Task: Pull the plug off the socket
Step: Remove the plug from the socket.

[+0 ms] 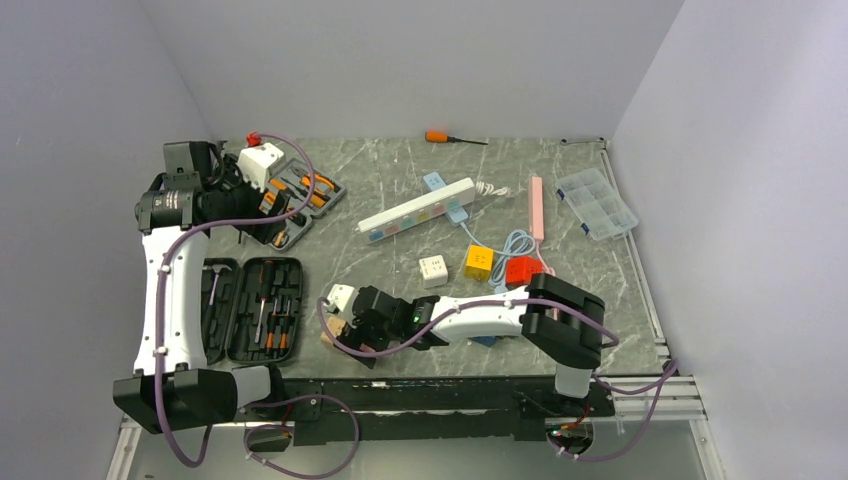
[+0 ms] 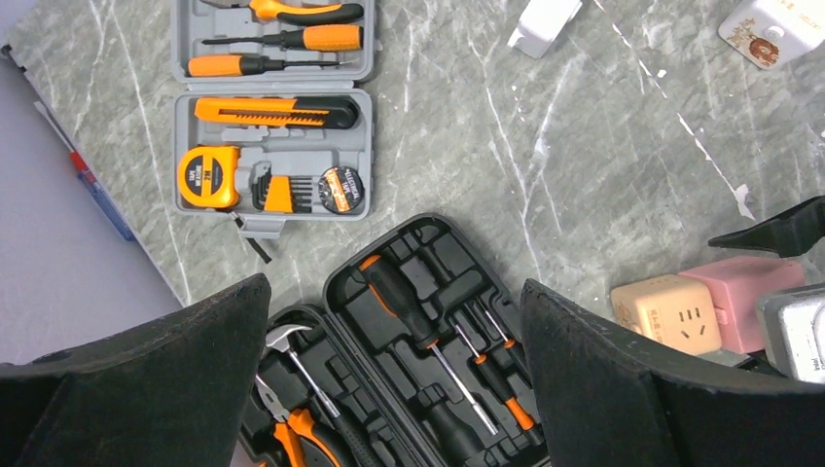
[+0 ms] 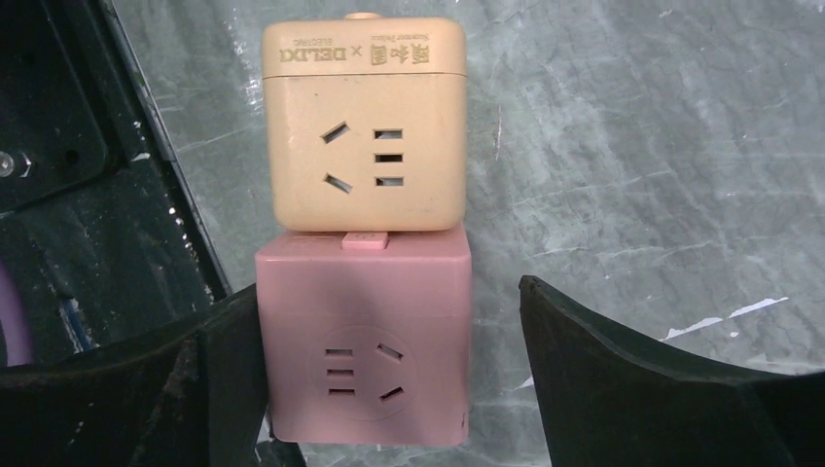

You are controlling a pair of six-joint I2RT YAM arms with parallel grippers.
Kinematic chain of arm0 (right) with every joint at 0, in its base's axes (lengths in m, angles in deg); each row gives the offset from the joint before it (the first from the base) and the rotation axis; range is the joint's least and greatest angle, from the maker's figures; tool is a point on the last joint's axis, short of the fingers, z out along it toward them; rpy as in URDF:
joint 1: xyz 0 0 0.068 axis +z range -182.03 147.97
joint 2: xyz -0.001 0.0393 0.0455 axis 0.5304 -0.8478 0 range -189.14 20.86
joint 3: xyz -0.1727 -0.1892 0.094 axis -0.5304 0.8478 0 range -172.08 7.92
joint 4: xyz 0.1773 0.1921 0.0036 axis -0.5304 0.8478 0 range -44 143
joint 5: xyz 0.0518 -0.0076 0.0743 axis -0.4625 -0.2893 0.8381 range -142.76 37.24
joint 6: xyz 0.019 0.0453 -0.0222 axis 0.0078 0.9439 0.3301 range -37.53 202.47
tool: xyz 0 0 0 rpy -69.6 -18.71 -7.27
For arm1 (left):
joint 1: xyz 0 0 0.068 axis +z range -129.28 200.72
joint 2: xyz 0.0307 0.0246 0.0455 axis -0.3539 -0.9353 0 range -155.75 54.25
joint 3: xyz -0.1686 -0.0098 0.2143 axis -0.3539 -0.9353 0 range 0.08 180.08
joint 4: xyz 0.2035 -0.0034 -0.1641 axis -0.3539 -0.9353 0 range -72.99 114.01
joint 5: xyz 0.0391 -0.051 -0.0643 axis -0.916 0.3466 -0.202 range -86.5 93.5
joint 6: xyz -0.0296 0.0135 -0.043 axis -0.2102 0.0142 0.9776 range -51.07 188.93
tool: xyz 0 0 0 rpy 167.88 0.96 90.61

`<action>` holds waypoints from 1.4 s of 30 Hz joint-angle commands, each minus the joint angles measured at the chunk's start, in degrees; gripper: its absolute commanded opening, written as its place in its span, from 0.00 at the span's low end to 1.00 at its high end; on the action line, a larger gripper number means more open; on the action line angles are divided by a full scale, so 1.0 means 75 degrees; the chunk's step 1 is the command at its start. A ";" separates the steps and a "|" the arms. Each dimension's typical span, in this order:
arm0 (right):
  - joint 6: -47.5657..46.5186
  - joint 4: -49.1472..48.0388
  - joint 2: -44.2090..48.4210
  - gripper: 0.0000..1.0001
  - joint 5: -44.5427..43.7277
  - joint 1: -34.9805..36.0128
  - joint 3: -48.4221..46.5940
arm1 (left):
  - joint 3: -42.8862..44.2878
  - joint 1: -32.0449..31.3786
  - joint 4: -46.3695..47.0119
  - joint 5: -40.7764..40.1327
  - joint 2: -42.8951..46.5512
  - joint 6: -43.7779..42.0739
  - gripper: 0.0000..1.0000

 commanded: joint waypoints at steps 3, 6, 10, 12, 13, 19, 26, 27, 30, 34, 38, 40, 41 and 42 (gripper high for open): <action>0.0014 -0.0878 -0.0185 0.82 -0.0627 0.0034 0.0329 | -0.0396 0.0044 0.0409 0.0783 0.0363 0.0042 0.99; -0.0006 -0.1055 -0.0138 0.72 -0.0777 0.0030 0.0541 | -0.0752 0.0024 0.0614 0.1128 0.0712 -0.0095 0.99; -0.0029 -0.0997 -0.0036 0.48 -0.0918 0.0015 0.0625 | -0.0773 0.0010 0.0332 0.1214 0.0905 -0.0501 0.99; -0.0056 -0.0912 0.0073 0.36 -0.0877 0.0019 0.0603 | -0.0888 0.0010 0.0365 0.1236 0.1065 -0.0603 0.99; -0.0058 -0.0853 0.0123 0.28 -0.0878 0.0018 0.0579 | -0.1016 0.0010 0.0471 0.1257 0.1201 -0.0628 0.99; 0.0023 -0.0369 0.0682 0.00 -0.0704 -0.0152 0.0408 | -0.1900 -0.0160 0.1147 0.1766 0.2247 -0.1500 0.99; 0.0284 0.0309 0.1584 0.00 0.0308 -0.0740 0.0258 | -0.2198 -0.0784 0.0728 0.1926 0.3022 -0.3593 0.99; 0.0289 0.0373 0.1713 0.00 0.0472 -0.0821 0.0238 | -0.2315 -0.0956 0.0738 0.1886 0.3177 -0.3966 0.99; 0.0308 0.0574 0.2086 0.00 0.0795 -0.1032 0.0190 | -0.2737 -0.1805 0.0914 0.1334 0.3686 -0.4880 0.99; 0.0473 0.0576 0.2525 0.00 0.1118 -0.1433 0.0250 | -0.3472 -0.3009 0.1305 0.0644 0.4155 -0.5318 1.00; 0.0701 0.0434 0.2936 0.00 0.1560 -0.1826 0.0420 | -0.4508 -0.3518 0.2118 0.0534 0.4813 -0.5652 0.99; 0.0725 0.0490 0.3079 0.00 0.1812 -0.1988 0.0357 | -0.5156 -0.3697 0.2505 0.0637 0.5336 -0.6097 0.99; 0.0717 0.0554 0.3140 0.00 0.1903 -0.2037 0.0299 | -0.5434 -0.3784 0.2592 0.0708 0.5589 -0.6455 0.99; 0.0704 0.0629 0.3182 0.00 0.2011 -0.2071 0.0221 | -0.5686 -0.3865 0.2676 0.0777 0.5824 -0.6793 0.99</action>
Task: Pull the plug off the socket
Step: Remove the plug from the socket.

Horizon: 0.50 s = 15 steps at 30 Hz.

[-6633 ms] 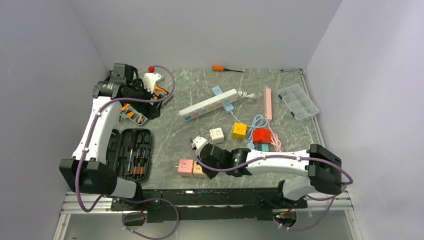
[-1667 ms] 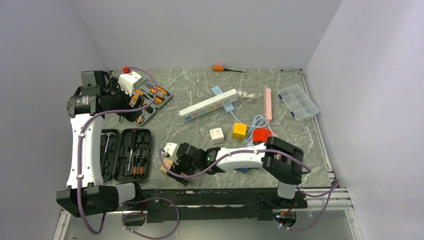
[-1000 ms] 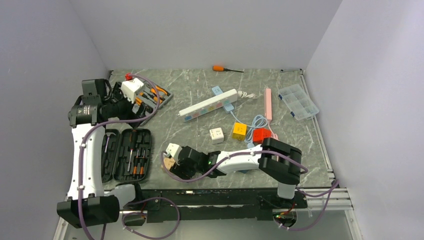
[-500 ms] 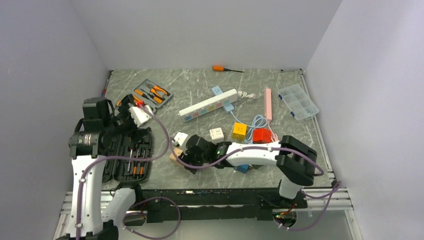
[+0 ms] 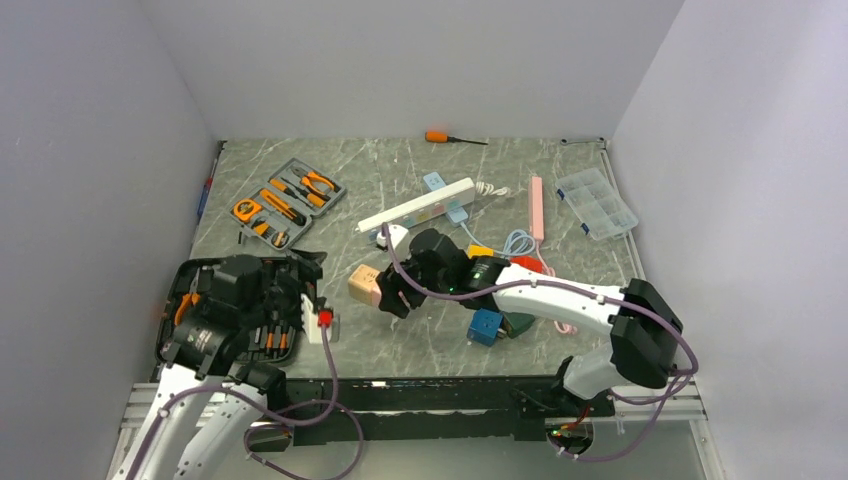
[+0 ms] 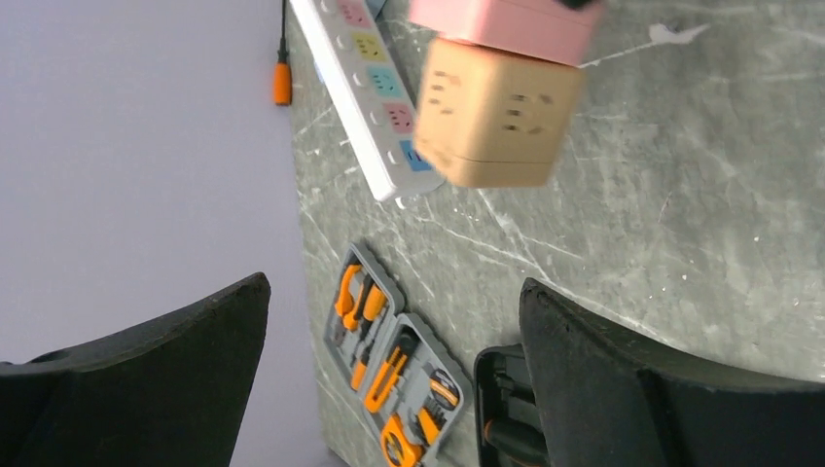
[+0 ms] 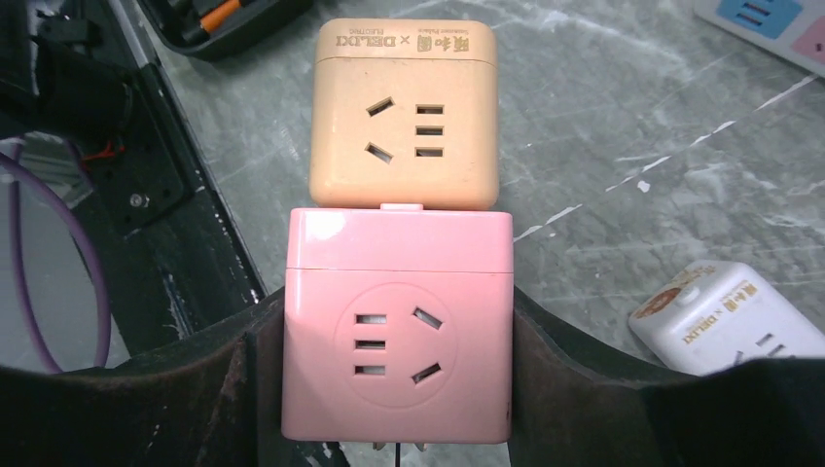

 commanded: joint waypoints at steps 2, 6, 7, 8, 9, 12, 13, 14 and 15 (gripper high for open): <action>0.0150 -0.0287 0.0656 0.00 0.0864 -0.0261 -0.0419 | -0.1075 -0.0402 0.0744 0.0287 0.1131 -0.2209 0.99; 0.0210 -0.0191 0.0784 0.00 0.1167 -0.0267 -0.0695 | -0.1616 -0.0484 0.1276 0.0592 0.1564 -0.2954 0.99; 0.0243 -0.0200 0.0801 0.00 0.1288 -0.0270 -0.0737 | -0.1844 -0.0505 0.1565 0.0597 0.1633 -0.3019 0.99; 0.0280 -0.0235 0.0825 0.00 0.1352 -0.0262 -0.0760 | -0.1992 -0.0534 0.1881 0.0605 0.1696 -0.3043 0.99; 0.0315 -0.0253 0.0840 0.00 0.1371 -0.0262 -0.0787 | -0.2111 -0.0571 0.2112 0.0608 0.1762 -0.3040 0.99; 0.0366 -0.0232 0.0810 0.00 0.1456 -0.0265 -0.0913 | -0.2179 -0.0760 0.2095 0.0508 0.1755 -0.3046 0.99; 0.0387 -0.0261 0.0806 0.00 0.1469 -0.0261 -0.0939 | -0.2184 -0.0813 0.2053 0.0465 0.1755 -0.3010 0.99; 0.0412 -0.0291 0.0793 0.00 0.1484 -0.0255 -0.0961 | -0.2208 -0.0850 0.2094 0.0424 0.1777 -0.2957 0.99; 0.0444 -0.0352 0.0783 0.00 0.1522 -0.0266 -0.0977 | -0.2265 -0.0890 0.2174 0.0393 0.1809 -0.2898 0.99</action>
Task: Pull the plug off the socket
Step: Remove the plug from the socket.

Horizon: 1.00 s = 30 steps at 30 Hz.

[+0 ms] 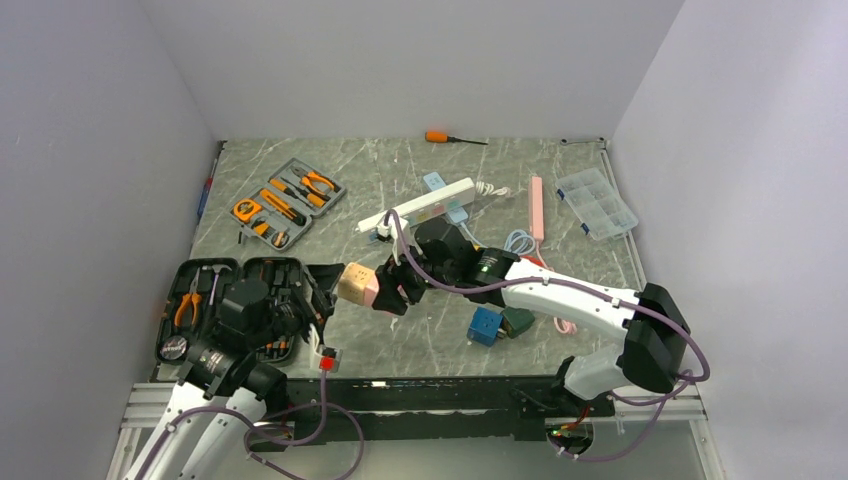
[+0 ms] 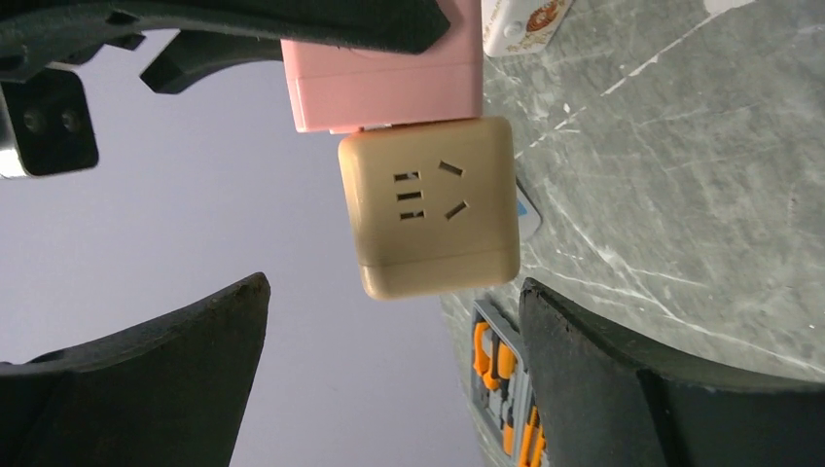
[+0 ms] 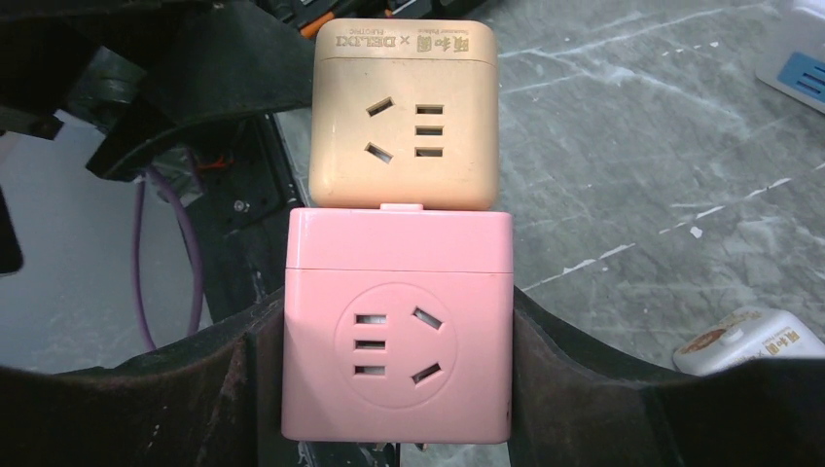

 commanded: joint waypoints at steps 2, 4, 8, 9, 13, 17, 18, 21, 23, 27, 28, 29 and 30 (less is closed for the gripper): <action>0.0296 -0.0719 0.0327 0.00 0.0417 0.0007 -0.0576 | -0.0115 -0.0244 0.0652 0.0075 0.0130 -0.0150 0.99; 0.0387 -0.0806 0.0253 0.00 0.0491 0.0008 -0.0639 | -0.0141 -0.0325 0.0623 0.0034 0.0140 -0.0109 0.99; 0.0495 -0.0996 0.0155 0.00 0.0521 0.0052 -0.0740 | -0.0226 -0.0569 0.0804 -0.0176 0.0117 0.0301 0.99; 0.0513 -0.1027 0.0143 0.00 0.0530 0.0060 -0.0771 | -0.0238 -0.0638 0.0850 -0.0241 0.0105 0.0398 0.99; 0.0526 -0.1072 0.0101 0.00 0.0538 0.0158 -0.0843 | -0.0339 -0.0924 0.1356 -0.0612 -0.0008 0.0788 0.99; 0.0536 -0.1125 0.0113 0.00 0.0506 0.0264 -0.0816 | -0.0269 -0.1102 0.1860 -0.1018 -0.0432 0.1196 0.99; 0.0528 -0.1126 0.0111 0.00 0.0490 0.0295 -0.0797 | -0.0255 -0.1124 0.2019 -0.1093 -0.0523 0.1313 0.99; 0.0510 -0.1110 0.0103 0.00 0.0450 0.0365 -0.0757 | -0.0201 -0.1234 0.2287 -0.1291 -0.0720 0.1426 0.99; 0.0504 -0.1098 0.0123 0.00 0.0420 0.0375 -0.0698 | -0.0136 -0.1267 0.2258 -0.1384 -0.0809 0.1459 0.97; 0.0500 -0.1141 0.0208 0.00 0.0372 0.0376 -0.0581 | -0.0131 -0.1287 0.2083 -0.1400 -0.0741 0.1298 0.76; 0.0487 -0.1129 0.0216 0.00 0.0335 0.0376 -0.0570 | -0.0154 -0.1302 0.2051 -0.1386 -0.0694 0.1231 0.69; 0.0473 -0.1131 0.0227 0.00 0.0293 0.0376 -0.0549 | -0.0175 -0.1320 0.2037 -0.1374 -0.0650 0.1194 0.62; 0.0463 -0.1139 0.0249 0.00 0.0266 0.0375 -0.0507 | -0.0198 -0.1341 0.2048 -0.1355 -0.0581 0.1161 0.54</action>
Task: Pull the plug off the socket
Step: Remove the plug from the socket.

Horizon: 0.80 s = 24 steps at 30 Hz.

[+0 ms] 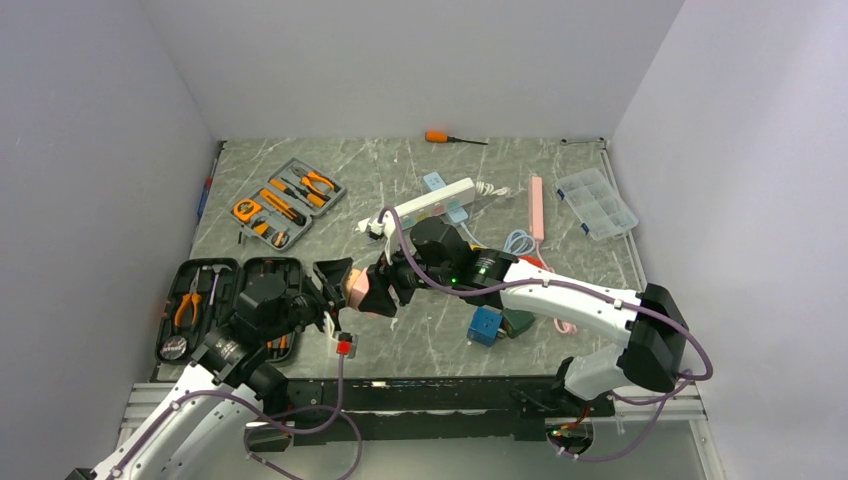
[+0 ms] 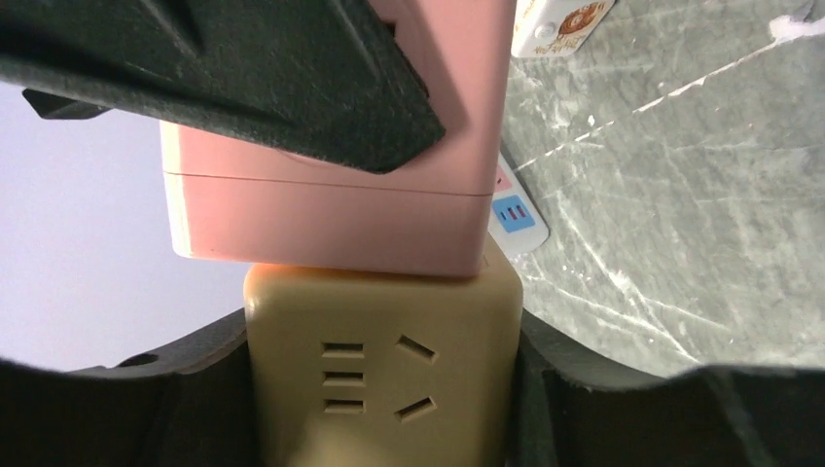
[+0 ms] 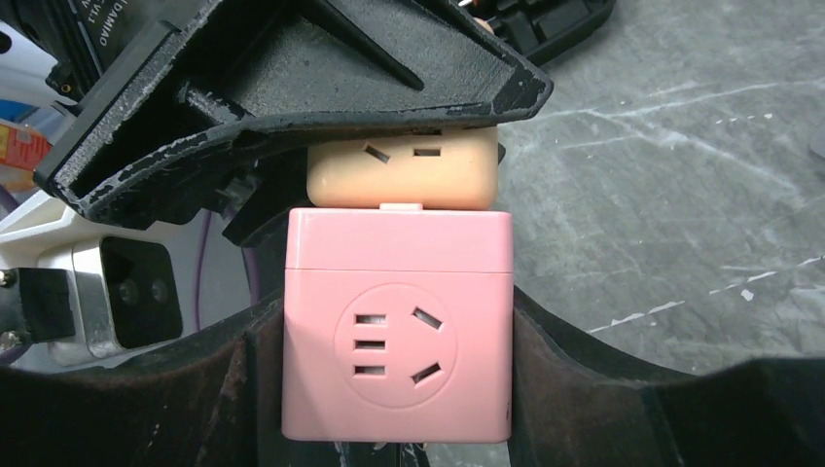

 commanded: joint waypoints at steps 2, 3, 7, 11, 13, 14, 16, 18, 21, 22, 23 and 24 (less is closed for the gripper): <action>0.0011 -0.0778 0.0264 0.00 -0.0087 0.0015 -0.0087 | 0.0097 -0.0124 0.0401 0.0076 0.0270 -0.0141 0.31; 0.0005 -0.0771 0.0250 0.00 -0.0119 0.0019 -0.0080 | 0.0088 -0.0146 0.0443 0.0088 0.0294 -0.0179 0.22; -0.0060 -0.0794 0.0134 0.19 -0.0038 0.0017 -0.0148 | 0.0076 -0.0229 0.0482 0.0086 0.0299 -0.0496 0.11; -0.0153 -0.0954 0.0015 0.62 0.0216 0.0066 -0.0120 | 0.0063 -0.0373 0.0525 0.0072 0.0276 -0.0810 0.10; -0.0173 -0.0916 -0.0103 0.69 0.0218 0.0060 -0.0193 | 0.0033 -0.0511 0.0574 0.0002 0.0263 -0.0952 0.08; -0.0176 -0.0893 -0.0151 0.71 0.0230 0.0064 -0.0227 | 0.0042 -0.0579 0.0577 -0.0054 0.0264 -0.0982 0.07; -0.0188 -0.0886 -0.0235 0.73 0.0231 0.0065 -0.0277 | 0.0054 -0.0690 0.0594 -0.0192 0.0244 -0.0980 0.06; -0.0208 -0.0899 -0.0300 0.74 0.0249 0.0063 -0.0303 | 0.0086 -0.0748 0.0592 -0.0302 0.0221 -0.0932 0.06; -0.0226 -0.0826 -0.0415 0.74 0.0319 0.0063 -0.0383 | 0.0085 -0.0806 0.0682 -0.0455 0.0217 -0.0867 0.05; -0.0228 -0.0810 -0.0431 0.74 0.0379 0.0060 -0.0390 | 0.0095 -0.0814 0.0667 -0.0534 0.0223 -0.0872 0.05; -0.0224 -0.0806 -0.0434 0.74 0.0446 0.0064 -0.0373 | 0.0097 -0.0812 0.0645 -0.0592 0.0234 -0.0856 0.05; -0.0215 -0.0798 -0.0428 0.73 0.0490 0.0067 -0.0339 | 0.0088 -0.0815 0.0617 -0.0643 0.0240 -0.0844 0.05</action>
